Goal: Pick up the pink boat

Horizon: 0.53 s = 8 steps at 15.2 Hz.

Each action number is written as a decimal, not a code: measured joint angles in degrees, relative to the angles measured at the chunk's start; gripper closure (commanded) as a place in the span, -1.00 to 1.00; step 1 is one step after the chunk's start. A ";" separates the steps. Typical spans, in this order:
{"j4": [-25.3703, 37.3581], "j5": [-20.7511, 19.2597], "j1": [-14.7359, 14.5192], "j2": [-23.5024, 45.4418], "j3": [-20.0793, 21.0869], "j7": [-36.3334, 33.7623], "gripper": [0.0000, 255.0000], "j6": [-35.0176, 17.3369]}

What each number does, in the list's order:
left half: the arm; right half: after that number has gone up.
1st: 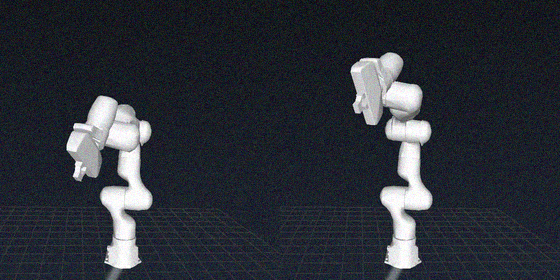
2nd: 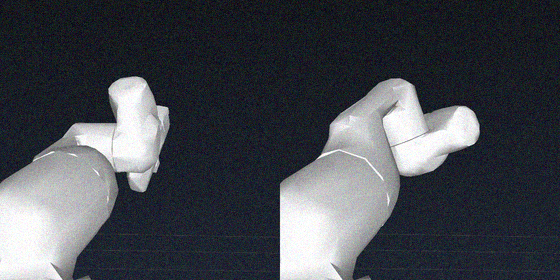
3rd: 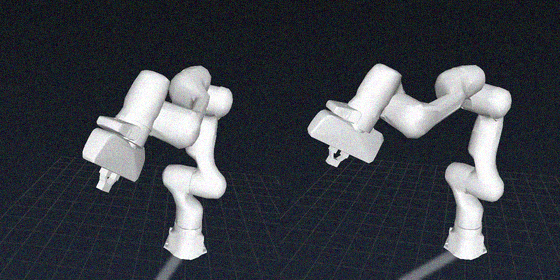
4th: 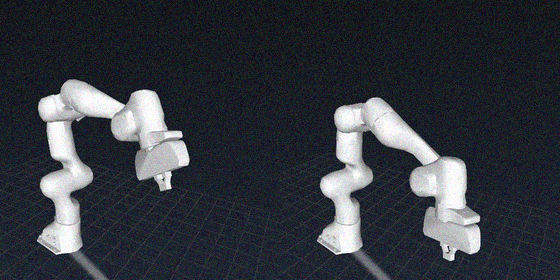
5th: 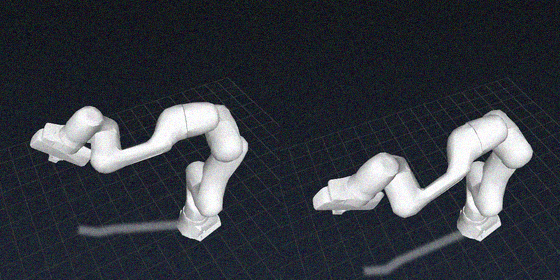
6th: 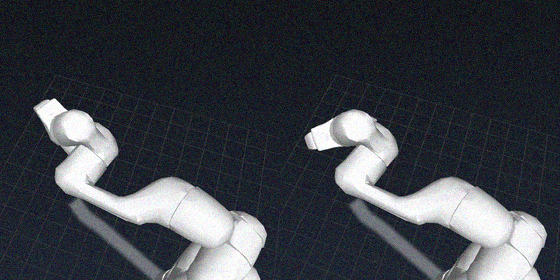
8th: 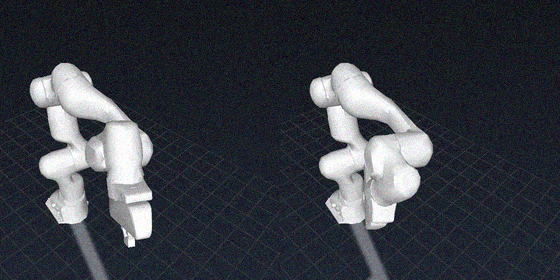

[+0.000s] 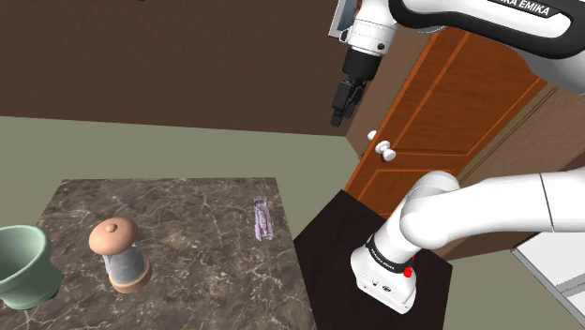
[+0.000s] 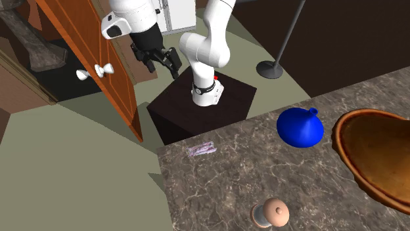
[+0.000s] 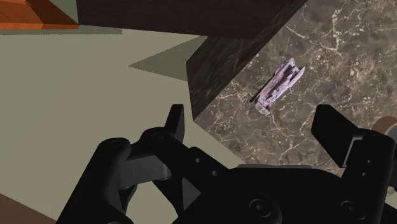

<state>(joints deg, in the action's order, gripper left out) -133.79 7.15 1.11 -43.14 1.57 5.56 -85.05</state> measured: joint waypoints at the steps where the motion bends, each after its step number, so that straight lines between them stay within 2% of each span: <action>1: 0.00 0.00 0.00 0.00 0.00 0.00 -1.00 0.00; 3: -2.07 0.98 0.20 -0.41 0.89 -1.88 -1.00 -1.62; 8: -10.62 5.95 0.20 -0.99 5.58 -9.94 -1.00 -9.77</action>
<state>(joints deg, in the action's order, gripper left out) -144.41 13.10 1.31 -44.14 7.15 -4.39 -94.82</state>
